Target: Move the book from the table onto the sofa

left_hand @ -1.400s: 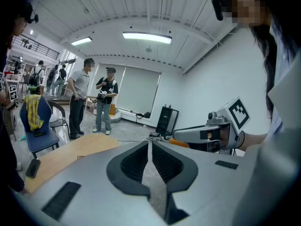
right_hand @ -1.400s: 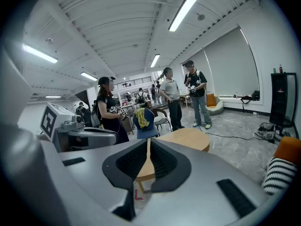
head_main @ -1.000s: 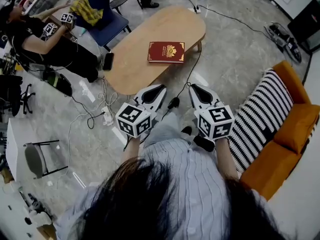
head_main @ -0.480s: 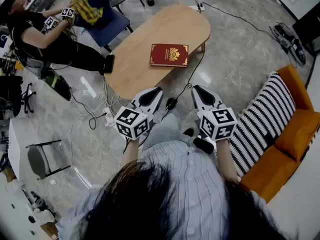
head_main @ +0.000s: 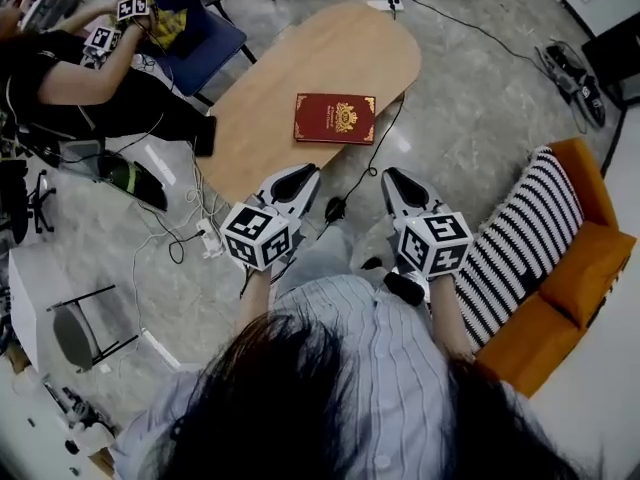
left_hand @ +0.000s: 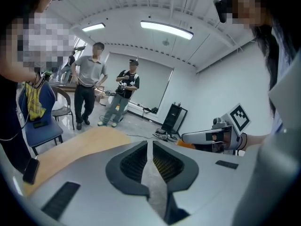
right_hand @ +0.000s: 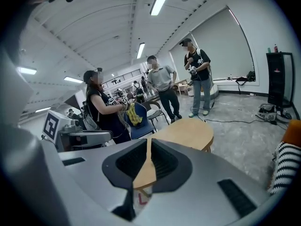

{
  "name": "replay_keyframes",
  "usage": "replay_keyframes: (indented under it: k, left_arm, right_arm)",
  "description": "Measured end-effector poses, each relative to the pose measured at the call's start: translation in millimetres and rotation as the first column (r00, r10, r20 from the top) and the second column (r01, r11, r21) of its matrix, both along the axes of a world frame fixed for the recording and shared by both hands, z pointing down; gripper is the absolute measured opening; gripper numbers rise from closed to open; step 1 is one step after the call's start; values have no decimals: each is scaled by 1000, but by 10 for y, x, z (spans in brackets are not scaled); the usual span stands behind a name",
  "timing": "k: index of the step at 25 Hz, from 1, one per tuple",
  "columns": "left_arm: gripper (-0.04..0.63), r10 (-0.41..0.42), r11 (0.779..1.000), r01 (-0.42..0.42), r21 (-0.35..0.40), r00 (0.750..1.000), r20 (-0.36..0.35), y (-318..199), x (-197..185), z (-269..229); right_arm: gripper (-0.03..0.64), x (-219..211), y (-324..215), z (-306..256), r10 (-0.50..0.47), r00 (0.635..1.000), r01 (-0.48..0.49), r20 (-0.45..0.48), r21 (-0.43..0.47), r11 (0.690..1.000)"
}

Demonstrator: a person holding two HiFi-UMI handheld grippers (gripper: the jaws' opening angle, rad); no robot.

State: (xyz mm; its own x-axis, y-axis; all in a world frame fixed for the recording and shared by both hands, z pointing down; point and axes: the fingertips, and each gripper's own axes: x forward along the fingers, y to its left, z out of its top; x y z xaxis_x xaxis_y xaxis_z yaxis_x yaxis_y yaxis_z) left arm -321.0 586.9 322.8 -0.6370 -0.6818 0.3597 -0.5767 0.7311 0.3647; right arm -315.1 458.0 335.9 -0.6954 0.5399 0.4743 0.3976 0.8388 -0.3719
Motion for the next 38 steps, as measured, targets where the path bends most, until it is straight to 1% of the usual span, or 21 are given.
replay_keyframes:
  k: [3,8,11,14,20,25,31,33,35,38]
  left_arm:
    - [28,23,1000,-23,-3,1000,-17,103,-196,119]
    - [62,108,993,-109,-42,994,-33,243,-476,301]
    - [72,136,990,-137,-25,990,-38,320,-642,348]
    - [74,145,989,-146,-11,988,-47,401,-767,404]
    - [80,112,994,-113,-6,992,-65,582,-976,520]
    - [101,83,996,-85,-18,991,-105,641,-1112,717]
    - [117,23,1000,-25,-18,989,-144,717,-1276,898]
    - [128,13,1000,-15,-10,985,-170,697,-1324,1025]
    - [142,7,1000,-9,-7,978,-210,660,-1368,1205]
    - [156,-1,999,-10,-38,961,-276,632,-1450,1513]
  right_arm:
    - [35,-187,79,85,8,1000,-8,-21,15,1000]
    - [35,-504,126,171,47,998,-45,-42,42,998]
    - [35,-676,122,200,81,995,-79,-55,47,996]
    - [35,-755,149,241,98,993,-94,-66,61,994]
    - [35,-898,155,307,104,991,-96,-86,87,992]
    - [35,-1074,26,391,122,987,-113,-107,88,990]
    - [37,-1388,-134,558,116,984,-102,-139,105,989]
    - [37,-1510,-184,627,107,983,-92,-147,109,990]
    - [37,-1638,-234,721,100,983,-82,-157,113,990]
    - [38,-1802,-260,933,60,980,-38,-192,117,992]
